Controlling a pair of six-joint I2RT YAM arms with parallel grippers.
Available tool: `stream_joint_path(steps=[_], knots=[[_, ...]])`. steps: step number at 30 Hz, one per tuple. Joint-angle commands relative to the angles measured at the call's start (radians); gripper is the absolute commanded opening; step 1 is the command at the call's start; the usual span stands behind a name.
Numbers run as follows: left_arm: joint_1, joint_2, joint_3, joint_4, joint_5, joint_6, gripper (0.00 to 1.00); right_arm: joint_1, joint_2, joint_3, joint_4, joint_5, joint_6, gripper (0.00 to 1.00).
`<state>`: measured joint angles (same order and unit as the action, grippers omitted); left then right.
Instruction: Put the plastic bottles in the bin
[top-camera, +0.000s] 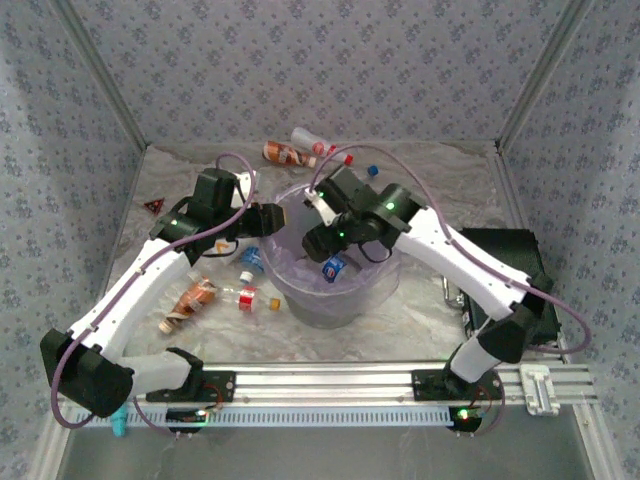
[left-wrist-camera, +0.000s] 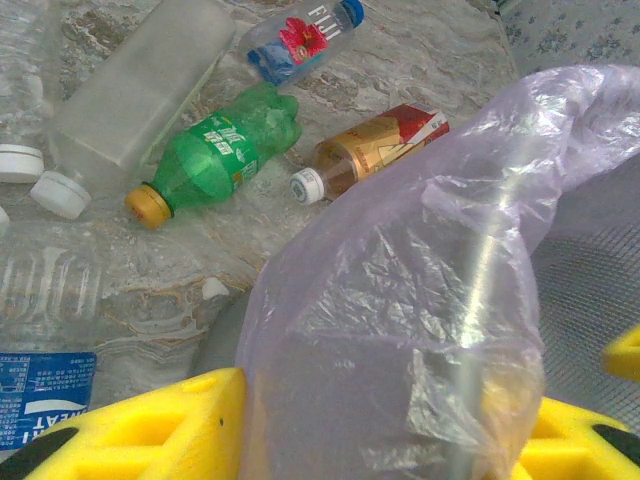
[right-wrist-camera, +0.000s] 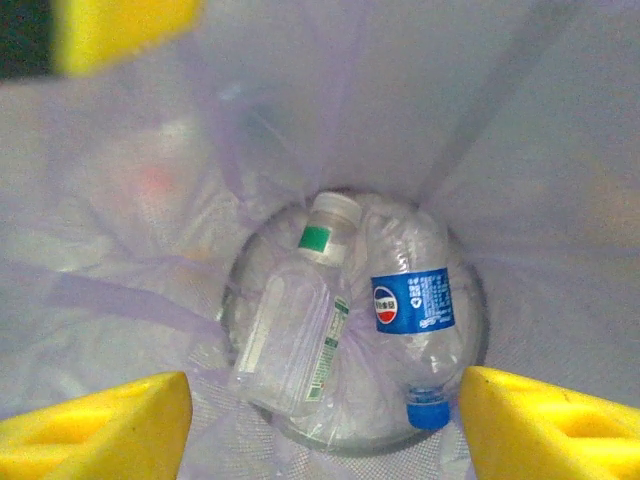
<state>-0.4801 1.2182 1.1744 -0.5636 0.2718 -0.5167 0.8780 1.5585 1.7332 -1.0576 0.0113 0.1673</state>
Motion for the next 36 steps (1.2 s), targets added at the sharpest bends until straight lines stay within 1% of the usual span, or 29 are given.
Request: stream_joint_path(steps=[1,5,7,12,14,17,21,23,24,26,28,30,34,36], knots=[[-0.003,0.008,-0.004,-0.015,-0.042,0.018,0.49,-0.035,-0.046,0.090,-0.095,-0.005,-0.026,0.73],[-0.003,0.014,0.004,-0.020,-0.042,0.020,0.49,-0.107,-0.062,0.176,-0.105,0.006,-0.001,0.73],[-0.003,0.016,0.005,-0.019,-0.040,0.020,0.49,-0.154,-0.069,0.189,-0.089,0.003,0.025,0.74],[-0.003,0.021,0.012,-0.023,-0.038,0.023,0.49,-0.332,-0.085,0.161,-0.029,-0.083,0.125,0.75],[-0.003,0.022,0.014,-0.023,-0.037,0.024,0.49,-0.416,-0.093,0.135,0.004,-0.126,0.162,0.76],[-0.003,0.025,0.015,-0.024,-0.034,0.023,0.49,-0.545,-0.109,0.056,0.089,-0.151,0.232,0.81],[-0.003,0.027,0.021,-0.025,-0.037,0.018,0.49,-0.657,-0.114,-0.107,0.250,-0.185,0.338,0.89],[-0.003,0.027,0.019,-0.022,-0.037,0.021,0.49,-0.682,-0.102,-0.183,0.320,-0.178,0.397,0.95],[-0.002,0.026,0.016,-0.021,-0.037,0.021,0.49,-0.687,-0.097,-0.223,0.348,-0.153,0.431,1.00],[-0.003,0.025,0.011,-0.019,-0.037,0.021,0.49,-0.695,-0.085,-0.296,0.415,-0.107,0.522,1.00],[-0.003,0.026,0.009,-0.018,-0.037,0.020,0.49,-0.706,-0.074,-0.375,0.494,-0.068,0.658,1.00],[-0.003,0.028,0.011,-0.016,-0.034,0.019,0.49,-0.716,-0.060,-0.456,0.600,-0.080,0.750,1.00],[-0.002,0.040,0.018,-0.013,-0.023,0.015,0.49,-0.692,0.003,-0.521,0.726,-0.057,0.862,1.00],[-0.003,0.041,0.020,-0.010,-0.020,0.018,0.49,-0.684,0.044,-0.532,0.778,-0.066,0.912,1.00]])
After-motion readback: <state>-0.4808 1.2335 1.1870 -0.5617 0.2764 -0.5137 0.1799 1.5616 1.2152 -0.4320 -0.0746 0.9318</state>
